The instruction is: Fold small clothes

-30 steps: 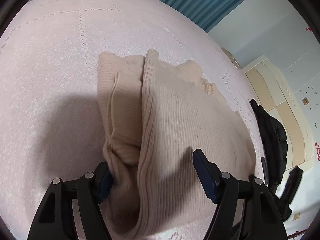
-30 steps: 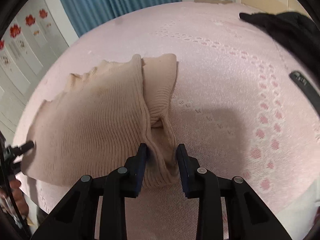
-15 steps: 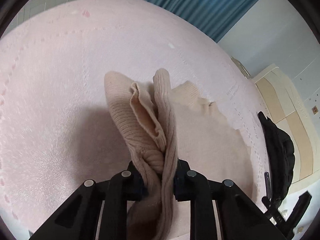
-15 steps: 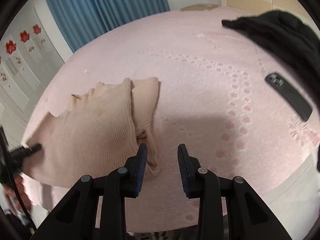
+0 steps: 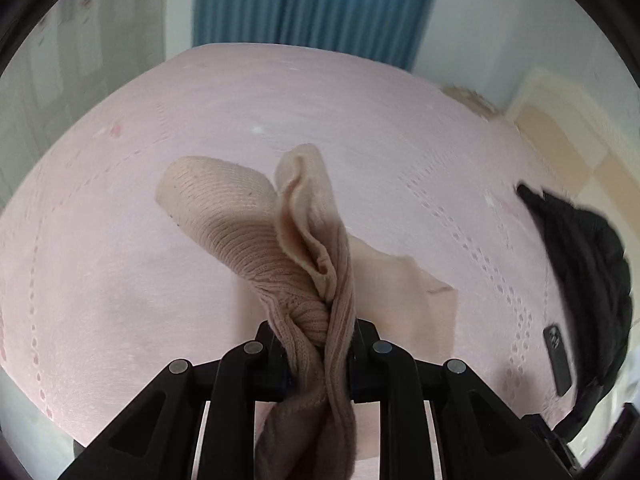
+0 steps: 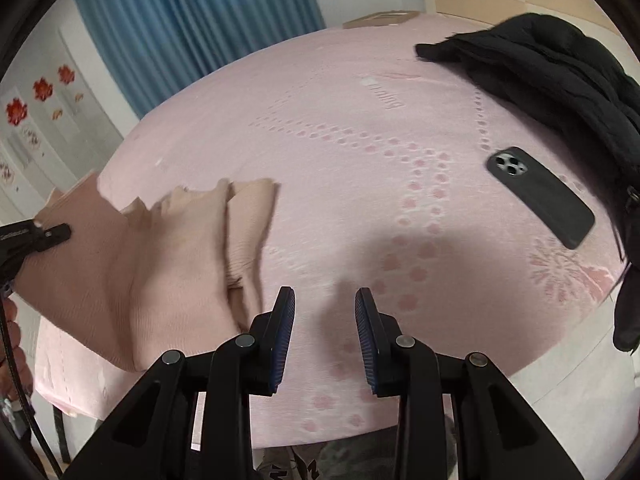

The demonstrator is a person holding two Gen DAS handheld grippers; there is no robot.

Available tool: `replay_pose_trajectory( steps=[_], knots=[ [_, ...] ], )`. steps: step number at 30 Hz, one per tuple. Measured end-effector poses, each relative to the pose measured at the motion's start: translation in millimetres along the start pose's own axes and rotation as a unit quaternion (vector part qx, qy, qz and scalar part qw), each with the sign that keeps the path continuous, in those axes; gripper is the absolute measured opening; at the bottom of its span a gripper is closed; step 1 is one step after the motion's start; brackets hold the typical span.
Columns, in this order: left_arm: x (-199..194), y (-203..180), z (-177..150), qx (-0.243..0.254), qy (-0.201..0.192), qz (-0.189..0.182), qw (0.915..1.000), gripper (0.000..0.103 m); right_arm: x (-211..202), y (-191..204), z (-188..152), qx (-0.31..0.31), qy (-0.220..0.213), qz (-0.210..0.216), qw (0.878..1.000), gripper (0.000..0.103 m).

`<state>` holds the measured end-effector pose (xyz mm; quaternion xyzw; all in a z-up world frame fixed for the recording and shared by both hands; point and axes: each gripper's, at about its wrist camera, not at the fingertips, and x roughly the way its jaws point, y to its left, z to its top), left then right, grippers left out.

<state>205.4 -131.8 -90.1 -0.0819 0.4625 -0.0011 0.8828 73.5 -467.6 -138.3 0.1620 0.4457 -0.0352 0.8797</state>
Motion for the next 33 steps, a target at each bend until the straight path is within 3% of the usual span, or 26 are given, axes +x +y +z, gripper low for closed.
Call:
replay_pose_trajectory(
  steps=[5,9,11,12,13,14,17,21,28,33],
  knots=[
    [36.4,-68.7,-27.3,0.056,0.047,-0.004,0.9973,0.019,-5.2,-29.2,-3.2,0.027,0.0,0.0,1.0,0.031],
    [62.5,-91.5,-54.2,0.074,0.089,-0.021,0.993,0.022,1.9,-41.5,-9.8,0.033,0.012,-0.004,0.999,0.031],
    [62.2,-92.1,-59.0,0.071,0.096,-0.063,0.9909,0.033,6.9,-43.3,-12.9,0.034,0.02,-0.006,0.999,0.031],
    [60.1,-89.4,-59.0,0.068,0.098,-0.092,0.9886,0.05,9.0,-42.6,-13.9,0.033,0.022,-0.004,0.999,0.031],
    [57.4,-85.6,-58.4,0.065,0.105,-0.13,0.9838,0.062,10.6,-41.3,-14.2,0.032,0.024,-0.001,0.999,0.031],
    [54.3,-81.2,-57.2,0.061,0.112,-0.16,0.9789,0.063,12.6,-39.2,-13.7,0.031,0.025,0.005,0.999,0.031],
    [44.1,-62.9,-50.8,0.05,0.102,-0.178,0.9774,0.063,17.1,-29.2,-9.2,0.028,0.023,0.036,0.999,0.031],
    [36.1,-15.6,-39.5,0.009,0.076,-0.167,0.983,0.064,20.1,-6.1,-0.2,0.024,0.018,0.09,0.995,0.043],
    [35.5,71.6,-34.0,-0.028,0.064,-0.113,0.9911,0.065,39.3,48.8,20.8,0.013,0.016,0.185,0.983,0.052],
    [32.0,121.8,-45.1,-0.036,0.064,-0.098,0.9925,0.065,78.5,77.3,29.4,0.029,0.04,0.164,0.985,0.052]
  ],
)
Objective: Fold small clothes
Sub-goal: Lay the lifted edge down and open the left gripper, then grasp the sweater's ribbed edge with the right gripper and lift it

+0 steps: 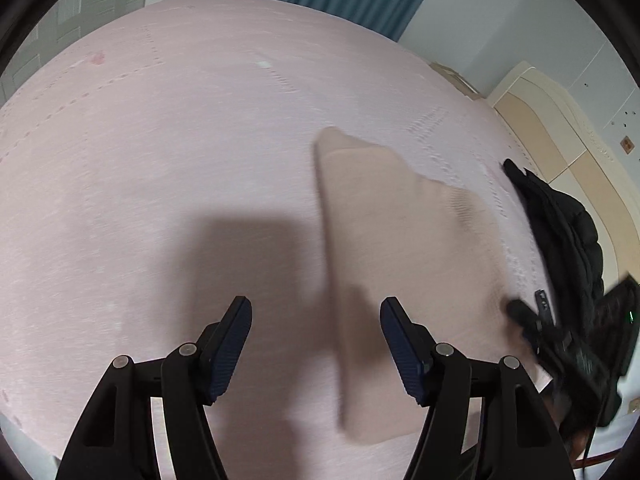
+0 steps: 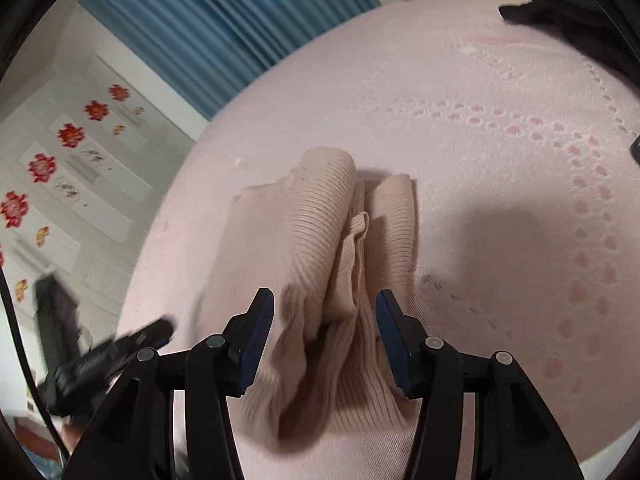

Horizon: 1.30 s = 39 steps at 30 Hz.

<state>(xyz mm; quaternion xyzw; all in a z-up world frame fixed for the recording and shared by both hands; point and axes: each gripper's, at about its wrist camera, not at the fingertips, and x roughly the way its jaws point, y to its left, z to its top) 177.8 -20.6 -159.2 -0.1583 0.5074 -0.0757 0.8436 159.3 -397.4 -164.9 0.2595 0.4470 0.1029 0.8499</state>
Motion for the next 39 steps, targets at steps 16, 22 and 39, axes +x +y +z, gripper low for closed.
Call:
replay_pose_trajectory(
  steps=[16,22,39],
  knots=[
    [4.4,31.3,-14.3,-0.022,0.011,-0.03,0.9992,0.064,-0.6,-12.0,-0.9,-0.016,-0.032,-0.037,0.999,0.02],
    [3.2,27.2,-12.8,-0.006,0.01,-0.029,0.9995,0.065,-0.1,-9.8,-6.6,-0.045,-0.017,-0.073,0.996,0.032],
    [4.0,6.9,-10.1,-0.005,0.017,-0.025,0.9995,0.065,5.6,21.9,23.7,-0.14,-0.008,-0.083,0.987,0.01]
  ],
)
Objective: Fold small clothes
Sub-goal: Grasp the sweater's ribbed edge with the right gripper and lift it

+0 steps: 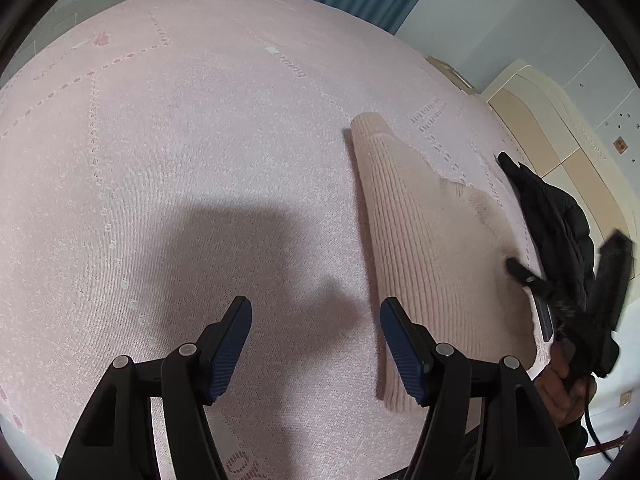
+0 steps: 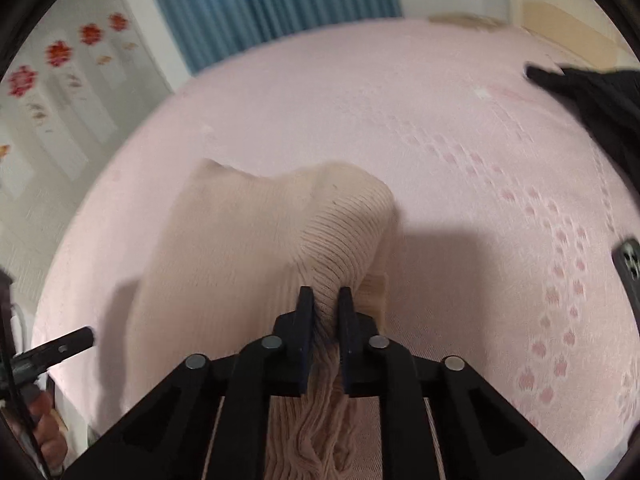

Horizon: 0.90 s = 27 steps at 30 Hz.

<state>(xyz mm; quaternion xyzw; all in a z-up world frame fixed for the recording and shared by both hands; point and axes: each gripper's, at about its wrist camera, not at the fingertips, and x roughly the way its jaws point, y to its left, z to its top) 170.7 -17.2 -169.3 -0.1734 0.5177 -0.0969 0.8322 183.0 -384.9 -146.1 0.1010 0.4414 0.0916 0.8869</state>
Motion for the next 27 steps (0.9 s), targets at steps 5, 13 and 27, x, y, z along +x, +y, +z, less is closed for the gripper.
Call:
replay_pose_trajectory(
  steps=[5,13,27],
  knots=[
    [1.4,-3.1,-4.0,0.003,0.003,-0.003,1.0,0.064,-28.4,-27.7,-5.7,0.059,-0.053,0.055,0.995,0.01],
    [2.2,-12.4,-1.9,0.013,0.0,-0.007,0.9999,0.065,5.4,-41.1,-20.3,0.093,0.016,0.025,0.995,0.04],
    [-8.1,11.3,15.8,-0.016,-0.027,-0.012,0.9994,0.065,73.8,-62.1,-22.0,0.191,0.075,0.151,0.967,0.065]
  ],
)
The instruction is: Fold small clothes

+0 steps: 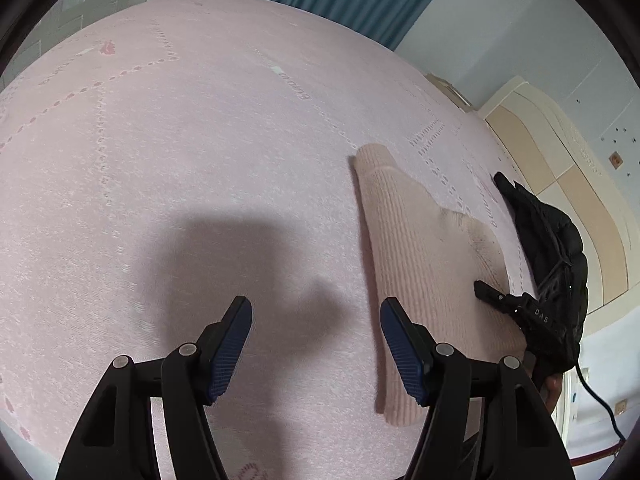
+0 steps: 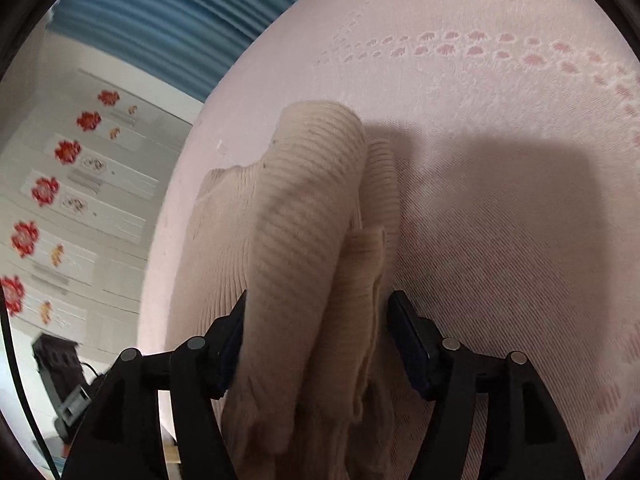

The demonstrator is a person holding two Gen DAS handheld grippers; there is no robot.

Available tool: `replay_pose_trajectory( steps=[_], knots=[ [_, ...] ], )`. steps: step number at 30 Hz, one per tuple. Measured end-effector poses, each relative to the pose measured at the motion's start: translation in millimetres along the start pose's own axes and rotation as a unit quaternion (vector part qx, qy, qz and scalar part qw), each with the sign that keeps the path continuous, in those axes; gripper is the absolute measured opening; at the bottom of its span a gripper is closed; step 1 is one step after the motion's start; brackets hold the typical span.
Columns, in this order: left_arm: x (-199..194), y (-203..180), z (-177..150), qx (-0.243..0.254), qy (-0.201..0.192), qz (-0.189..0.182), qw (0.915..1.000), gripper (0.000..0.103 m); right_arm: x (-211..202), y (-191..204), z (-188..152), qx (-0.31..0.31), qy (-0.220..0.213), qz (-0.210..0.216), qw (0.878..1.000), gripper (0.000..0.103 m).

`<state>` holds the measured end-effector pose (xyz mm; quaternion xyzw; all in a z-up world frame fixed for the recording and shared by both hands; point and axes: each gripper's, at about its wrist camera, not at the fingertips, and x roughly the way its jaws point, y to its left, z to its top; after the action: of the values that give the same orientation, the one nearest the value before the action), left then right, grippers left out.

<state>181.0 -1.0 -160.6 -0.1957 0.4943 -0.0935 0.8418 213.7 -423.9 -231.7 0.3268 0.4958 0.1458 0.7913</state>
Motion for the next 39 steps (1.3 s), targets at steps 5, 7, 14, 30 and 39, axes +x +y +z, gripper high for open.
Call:
replay_pose_trajectory(
  steps=[5,7,14,30,39],
  knots=[
    [0.7,10.1,-0.8,-0.02,0.001,-0.002,0.9998,0.065,12.9,4.3,6.1,0.001,0.015,0.003,1.0,0.048],
    [-1.7,11.9,-1.1,-0.022,-0.003,-0.003,0.9997,0.065,9.0,8.6,6.5,-0.004,0.011,0.002,1.0,0.039],
    [-16.4,16.4,4.1,0.002,-0.023,0.046,0.9987,0.065,-44.9,53.6,2.9,-0.04,-0.033,0.013,0.999,0.033],
    [-29.4,54.1,39.2,0.024,-0.063,0.082,0.9944,0.065,-70.2,201.7,14.3,-0.18,-0.087,-0.227,0.953,0.033],
    [-35.0,103.6,65.9,-0.003,-0.072,0.109,0.9915,0.065,18.9,257.0,44.5,-0.142,-0.064,-0.015,0.988,0.033]
  ],
)
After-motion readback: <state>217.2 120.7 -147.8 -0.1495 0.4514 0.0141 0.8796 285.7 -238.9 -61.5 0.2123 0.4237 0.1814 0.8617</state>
